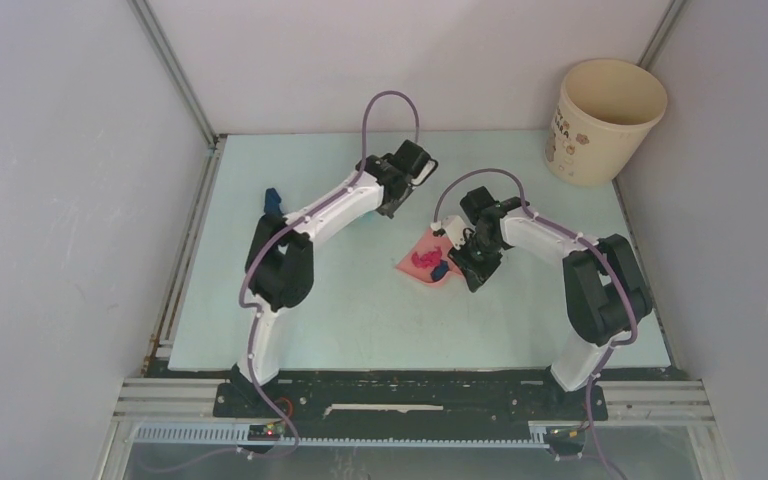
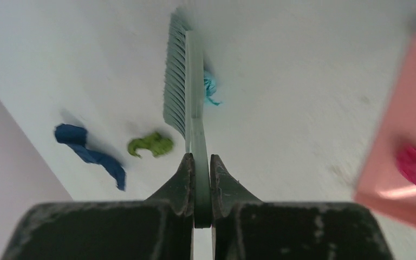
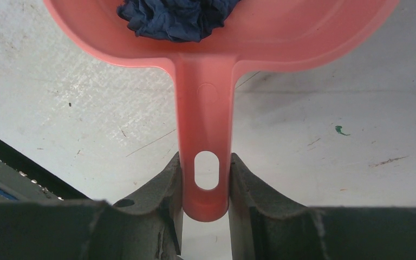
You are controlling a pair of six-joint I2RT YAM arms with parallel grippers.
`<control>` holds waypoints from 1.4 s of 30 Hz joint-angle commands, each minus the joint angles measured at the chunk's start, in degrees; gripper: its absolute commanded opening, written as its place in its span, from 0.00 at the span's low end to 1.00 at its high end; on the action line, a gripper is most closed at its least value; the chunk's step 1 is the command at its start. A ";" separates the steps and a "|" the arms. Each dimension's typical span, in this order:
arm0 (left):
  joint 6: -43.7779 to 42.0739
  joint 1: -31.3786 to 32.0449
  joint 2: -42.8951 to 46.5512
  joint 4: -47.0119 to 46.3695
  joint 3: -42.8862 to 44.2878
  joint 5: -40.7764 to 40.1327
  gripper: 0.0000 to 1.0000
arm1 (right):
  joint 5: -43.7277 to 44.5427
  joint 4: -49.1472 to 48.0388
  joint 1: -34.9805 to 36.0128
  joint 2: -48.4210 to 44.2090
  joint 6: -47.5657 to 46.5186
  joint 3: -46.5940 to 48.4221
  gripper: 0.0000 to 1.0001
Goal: Sweep away the paper scraps from the table
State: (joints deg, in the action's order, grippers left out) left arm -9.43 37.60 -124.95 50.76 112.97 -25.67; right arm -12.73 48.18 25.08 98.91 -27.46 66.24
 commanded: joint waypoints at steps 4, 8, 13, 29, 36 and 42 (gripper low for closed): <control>15.68 5.57 19.89 -5.33 -12.06 20.40 0.01 | -1.15 0.54 -0.54 -1.34 1.10 0.29 0.00; 22.50 7.37 26.57 -11.05 -18.37 29.10 0.01 | -1.24 0.33 -1.10 -2.35 0.99 -0.62 0.00; 24.83 7.95 33.34 -10.77 -20.10 24.85 0.01 | -3.30 -0.13 -2.47 -4.97 0.38 -2.57 0.00; 11.72 6.34 32.73 3.17 -15.61 -12.19 0.00 | -5.46 -0.77 -2.50 -8.66 -1.49 -5.34 0.00; 14.17 5.88 32.79 0.08 -20.22 -1.49 0.00 | -2.89 -1.14 -1.69 -6.68 -1.10 -5.55 0.00; 16.57 5.86 25.91 -1.46 -17.85 12.19 0.01 | -1.55 -1.03 -0.72 -5.15 -0.88 -5.51 0.00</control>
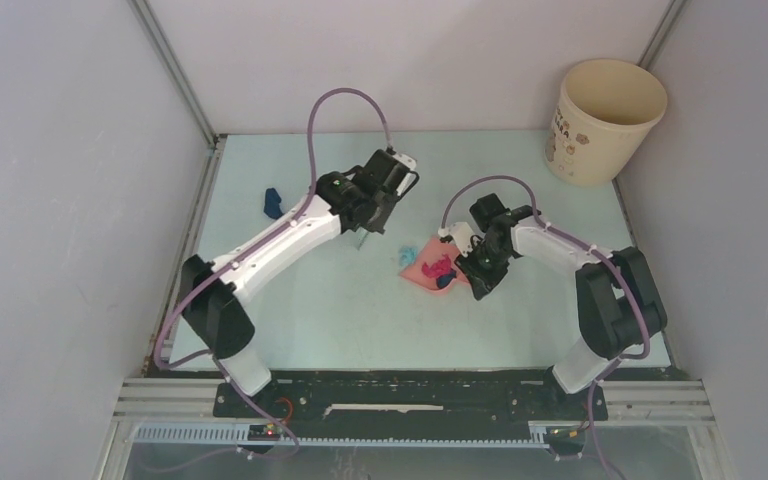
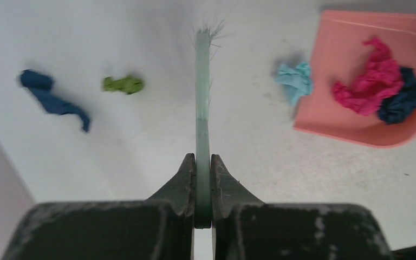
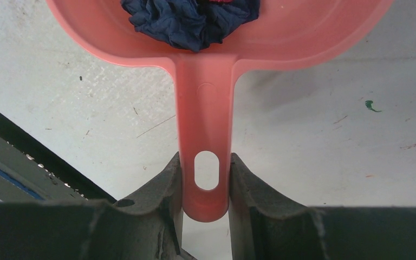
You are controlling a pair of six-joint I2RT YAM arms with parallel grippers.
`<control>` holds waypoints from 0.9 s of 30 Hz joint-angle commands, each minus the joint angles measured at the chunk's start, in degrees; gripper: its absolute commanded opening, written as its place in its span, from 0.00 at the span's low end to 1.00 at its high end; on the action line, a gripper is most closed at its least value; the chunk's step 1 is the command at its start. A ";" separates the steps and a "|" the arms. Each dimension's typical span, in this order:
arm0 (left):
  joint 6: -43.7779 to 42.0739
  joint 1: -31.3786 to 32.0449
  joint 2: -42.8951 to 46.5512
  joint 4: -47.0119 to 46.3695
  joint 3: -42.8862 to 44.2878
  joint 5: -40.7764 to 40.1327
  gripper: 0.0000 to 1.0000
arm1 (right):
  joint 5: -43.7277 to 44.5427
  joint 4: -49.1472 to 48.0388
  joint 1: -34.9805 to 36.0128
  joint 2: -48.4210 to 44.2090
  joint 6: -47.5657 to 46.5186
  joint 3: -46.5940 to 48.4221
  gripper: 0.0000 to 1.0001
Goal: Sweep away the paper scraps from the table
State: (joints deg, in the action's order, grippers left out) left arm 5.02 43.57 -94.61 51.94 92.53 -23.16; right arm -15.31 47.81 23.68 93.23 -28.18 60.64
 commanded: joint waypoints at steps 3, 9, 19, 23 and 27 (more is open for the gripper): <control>4.29 -0.06 -8.67 -2.53 4.72 14.40 0.01 | 1.18 -0.48 0.70 0.71 -0.07 0.08 0.00; 10.16 0.16 -9.52 -6.06 4.87 28.14 0.02 | 0.51 -0.52 0.35 1.16 -0.28 0.07 0.00; 12.90 0.55 -0.63 -8.02 2.80 30.41 0.02 | 0.07 -2.74 -0.84 -2.44 -0.66 -1.46 0.00; 12.59 0.57 2.12 -6.57 3.99 28.58 0.02 | -2.26 -3.64 -2.66 -6.23 -1.45 -2.36 0.00; 11.92 0.59 5.23 -5.28 6.10 26.96 0.02 | -5.08 -4.42 -4.88 -9.89 -1.72 -2.53 0.00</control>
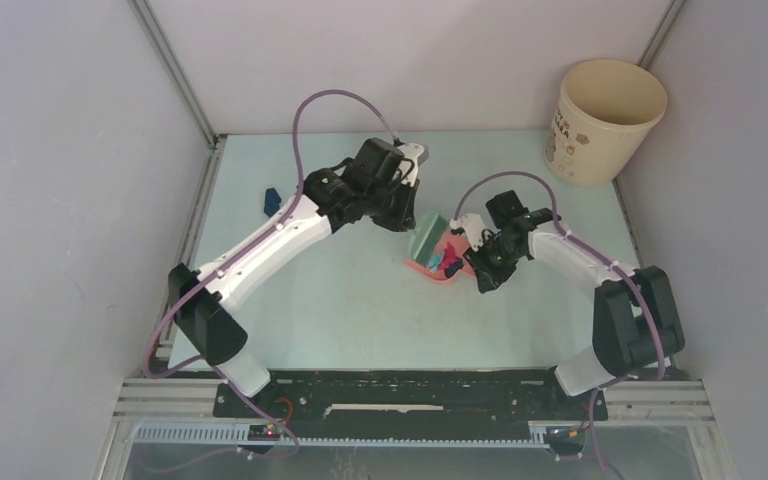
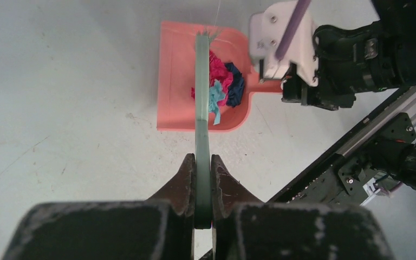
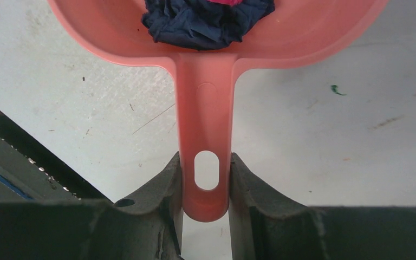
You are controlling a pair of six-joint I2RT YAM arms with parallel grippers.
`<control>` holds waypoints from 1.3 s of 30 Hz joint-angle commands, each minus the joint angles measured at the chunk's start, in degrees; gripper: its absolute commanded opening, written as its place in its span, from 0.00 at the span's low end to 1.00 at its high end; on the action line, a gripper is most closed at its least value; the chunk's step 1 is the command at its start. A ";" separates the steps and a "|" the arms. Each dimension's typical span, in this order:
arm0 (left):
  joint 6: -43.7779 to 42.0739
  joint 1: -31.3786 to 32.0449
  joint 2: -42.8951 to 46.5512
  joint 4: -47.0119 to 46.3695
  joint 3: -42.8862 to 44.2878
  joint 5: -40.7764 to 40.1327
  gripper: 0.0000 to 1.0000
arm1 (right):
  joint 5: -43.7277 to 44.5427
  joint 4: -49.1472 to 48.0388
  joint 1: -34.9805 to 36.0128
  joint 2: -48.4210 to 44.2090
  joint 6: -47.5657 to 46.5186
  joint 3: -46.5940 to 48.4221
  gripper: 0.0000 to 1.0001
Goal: Sweep away the paper scraps from the table
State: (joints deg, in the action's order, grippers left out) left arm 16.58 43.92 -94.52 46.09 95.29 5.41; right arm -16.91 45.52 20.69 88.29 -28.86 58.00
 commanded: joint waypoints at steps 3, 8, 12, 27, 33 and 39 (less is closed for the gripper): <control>-0.20 0.21 6.64 1.19 4.15 -2.77 0.02 | -4.67 -2.82 -2.64 -7.38 -0.94 0.13 0.00; 0.25 0.22 9.63 0.50 3.67 -5.27 0.02 | -6.57 -3.69 -3.03 -11.41 -0.32 0.14 0.00; 1.23 0.39 14.78 -1.56 1.61 -5.23 0.02 | -5.87 -3.32 -3.52 -13.89 -0.58 0.17 0.00; 0.88 0.41 30.09 -11.95 -22.03 -15.50 0.05 | -2.98 4.55 -8.85 -19.60 -2.46 3.62 0.00; 2.89 0.38 32.18 -17.16 -33.94 -10.23 0.05 | -0.86 8.05 -15.24 -20.12 -3.05 10.39 0.00; 4.96 0.38 32.53 -19.76 -38.04 -3.68 0.05 | -0.46 10.54 -23.42 -16.52 -3.75 20.09 0.00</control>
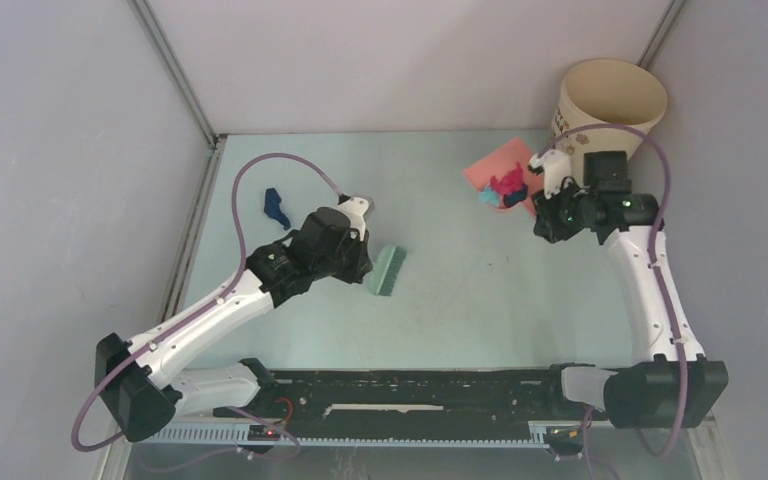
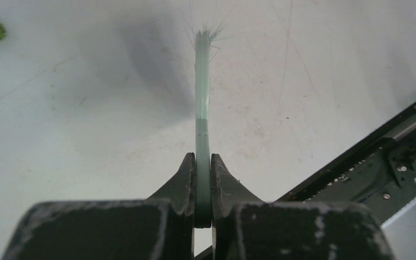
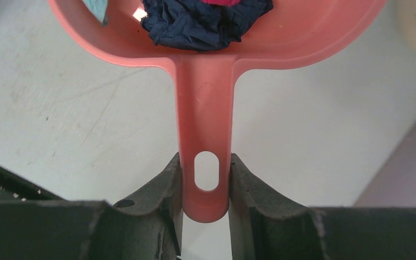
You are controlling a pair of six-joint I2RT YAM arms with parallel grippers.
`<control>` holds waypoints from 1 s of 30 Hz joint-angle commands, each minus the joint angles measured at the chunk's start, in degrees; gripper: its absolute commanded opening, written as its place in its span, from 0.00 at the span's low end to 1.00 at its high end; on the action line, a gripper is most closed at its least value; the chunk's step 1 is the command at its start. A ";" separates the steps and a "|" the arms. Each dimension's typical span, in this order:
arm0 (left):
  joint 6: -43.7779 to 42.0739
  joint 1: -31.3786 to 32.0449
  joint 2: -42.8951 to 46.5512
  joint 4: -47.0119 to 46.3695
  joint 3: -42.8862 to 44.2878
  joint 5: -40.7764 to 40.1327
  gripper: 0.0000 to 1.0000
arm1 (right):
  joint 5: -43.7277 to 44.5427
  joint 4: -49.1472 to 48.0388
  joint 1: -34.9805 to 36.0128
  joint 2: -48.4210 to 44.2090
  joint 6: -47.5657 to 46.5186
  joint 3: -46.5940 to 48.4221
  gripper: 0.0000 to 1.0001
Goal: Sweep away the paper scraps from the table
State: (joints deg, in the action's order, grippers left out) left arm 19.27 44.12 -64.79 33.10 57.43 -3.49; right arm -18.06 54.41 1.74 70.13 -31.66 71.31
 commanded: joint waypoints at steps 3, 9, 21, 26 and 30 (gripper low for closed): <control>2.81 0.27 3.04 -7.94 -0.93 6.81 0.05 | -0.18 1.84 -8.73 5.01 -0.63 12.15 0.00; 2.96 0.37 2.79 -8.40 -1.17 7.54 0.05 | -2.94 3.32 -18.05 17.24 4.40 28.68 0.00; 2.97 0.85 1.47 -8.60 -2.50 8.82 0.05 | -0.73 10.44 -27.58 43.37 11.76 64.61 0.00; 2.19 0.99 1.19 -7.84 -1.80 10.17 0.06 | 9.74 9.15 -26.41 48.94 9.98 73.29 0.00; 1.22 1.00 0.47 -6.51 -0.68 10.13 0.06 | 26.02 2.84 -22.66 49.81 1.20 71.44 0.00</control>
State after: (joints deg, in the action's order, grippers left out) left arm 21.39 44.86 -63.94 27.18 54.94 5.28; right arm -8.54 63.20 -24.58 119.22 -23.18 141.51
